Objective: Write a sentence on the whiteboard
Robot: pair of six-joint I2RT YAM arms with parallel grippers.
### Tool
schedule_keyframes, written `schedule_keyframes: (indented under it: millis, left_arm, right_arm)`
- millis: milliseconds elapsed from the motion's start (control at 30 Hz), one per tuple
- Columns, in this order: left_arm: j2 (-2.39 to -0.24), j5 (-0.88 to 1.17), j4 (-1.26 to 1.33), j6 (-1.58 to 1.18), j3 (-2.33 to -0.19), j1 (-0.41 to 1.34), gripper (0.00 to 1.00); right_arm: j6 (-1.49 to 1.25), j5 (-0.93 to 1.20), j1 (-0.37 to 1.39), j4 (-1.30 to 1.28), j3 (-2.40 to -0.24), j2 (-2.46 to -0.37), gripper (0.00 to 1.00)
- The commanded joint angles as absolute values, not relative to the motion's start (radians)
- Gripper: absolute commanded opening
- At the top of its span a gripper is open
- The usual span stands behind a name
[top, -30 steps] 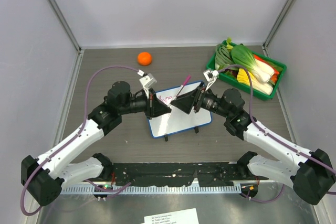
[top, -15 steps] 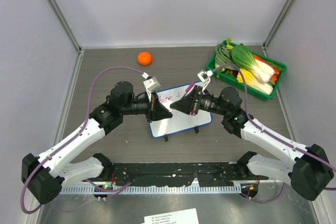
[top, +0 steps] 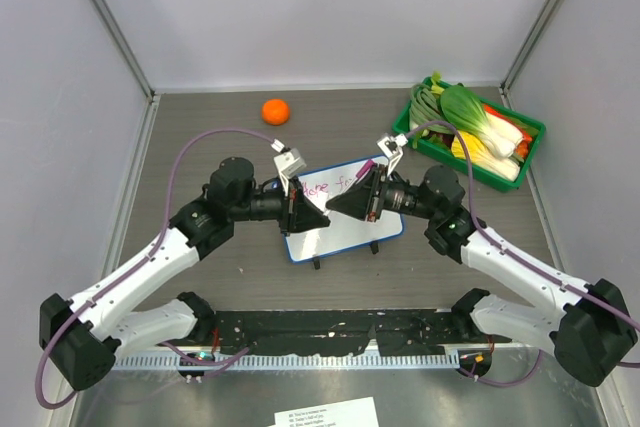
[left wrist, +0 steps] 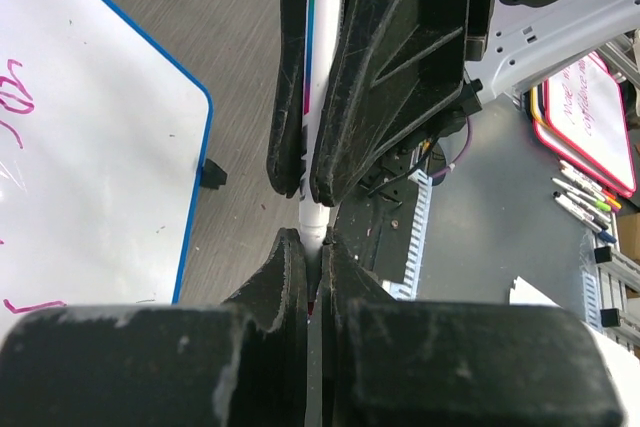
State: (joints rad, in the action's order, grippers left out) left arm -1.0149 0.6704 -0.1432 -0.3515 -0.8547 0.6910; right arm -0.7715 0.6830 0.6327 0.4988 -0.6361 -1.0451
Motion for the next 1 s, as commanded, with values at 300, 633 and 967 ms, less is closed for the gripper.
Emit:
schedule_keyframes:
  millis: [300,633,967]
  left_arm:
    - [-0.936,0.483,-0.169,-0.351,-0.844,0.687,0.61]
    - [-0.813,0.227,-0.247,-0.543,-0.709,0.473,1.0]
    - [-0.997,0.563,0.176,-0.725,-0.45,0.218,0.96]
  right_arm:
    - [-0.669,0.574,0.624,0.41,-0.635,-0.937,0.01]
    - [-0.578,0.304,0.624,0.318,-0.563,-0.87,0.01]
    - [-0.528,0.128,0.695,0.304,-0.535,-0.845,0.01]
